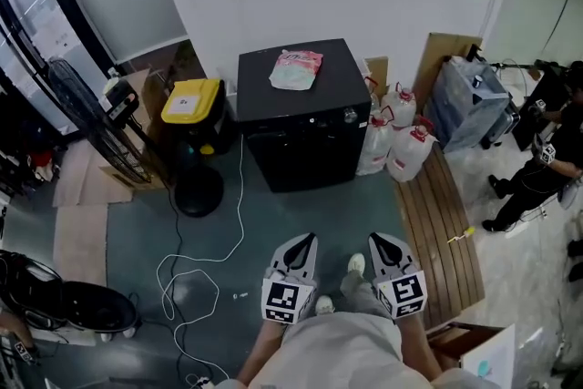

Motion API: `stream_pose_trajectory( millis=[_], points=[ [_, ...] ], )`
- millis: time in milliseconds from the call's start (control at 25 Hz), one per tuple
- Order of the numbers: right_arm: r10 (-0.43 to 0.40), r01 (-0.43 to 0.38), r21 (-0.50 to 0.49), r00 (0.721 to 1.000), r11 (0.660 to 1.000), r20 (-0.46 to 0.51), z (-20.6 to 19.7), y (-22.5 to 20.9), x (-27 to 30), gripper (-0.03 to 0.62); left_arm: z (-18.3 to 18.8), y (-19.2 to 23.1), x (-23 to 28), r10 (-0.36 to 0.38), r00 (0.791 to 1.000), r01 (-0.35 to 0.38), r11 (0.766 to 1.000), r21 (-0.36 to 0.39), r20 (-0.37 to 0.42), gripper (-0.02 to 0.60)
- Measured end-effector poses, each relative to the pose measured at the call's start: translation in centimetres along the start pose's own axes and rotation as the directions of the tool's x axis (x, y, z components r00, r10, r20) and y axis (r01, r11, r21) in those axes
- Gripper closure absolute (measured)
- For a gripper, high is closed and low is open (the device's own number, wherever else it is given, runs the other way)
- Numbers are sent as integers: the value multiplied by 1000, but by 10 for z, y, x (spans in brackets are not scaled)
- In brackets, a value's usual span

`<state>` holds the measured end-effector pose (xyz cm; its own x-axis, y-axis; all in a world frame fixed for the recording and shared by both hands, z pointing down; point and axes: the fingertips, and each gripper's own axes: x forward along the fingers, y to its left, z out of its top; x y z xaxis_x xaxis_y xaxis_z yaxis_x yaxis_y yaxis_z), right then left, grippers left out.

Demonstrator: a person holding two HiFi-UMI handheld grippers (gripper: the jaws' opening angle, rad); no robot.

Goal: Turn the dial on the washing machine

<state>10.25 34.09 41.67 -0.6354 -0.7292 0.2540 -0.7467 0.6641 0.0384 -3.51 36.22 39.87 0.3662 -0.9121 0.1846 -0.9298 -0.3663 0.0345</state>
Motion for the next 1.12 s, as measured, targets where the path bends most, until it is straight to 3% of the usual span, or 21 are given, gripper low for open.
stream_pose_trajectory(
  millis=[360,1120],
  points=[
    [22,-22,25,1000,999,3,-3,-32,44,587,-4,21,41,28,999,-29,999,-17,-22,569],
    [146,-147,41,989,988,10,17,-167,173,588,23,66,202,147,987,-148,989,-19,-61,569]
  ],
)
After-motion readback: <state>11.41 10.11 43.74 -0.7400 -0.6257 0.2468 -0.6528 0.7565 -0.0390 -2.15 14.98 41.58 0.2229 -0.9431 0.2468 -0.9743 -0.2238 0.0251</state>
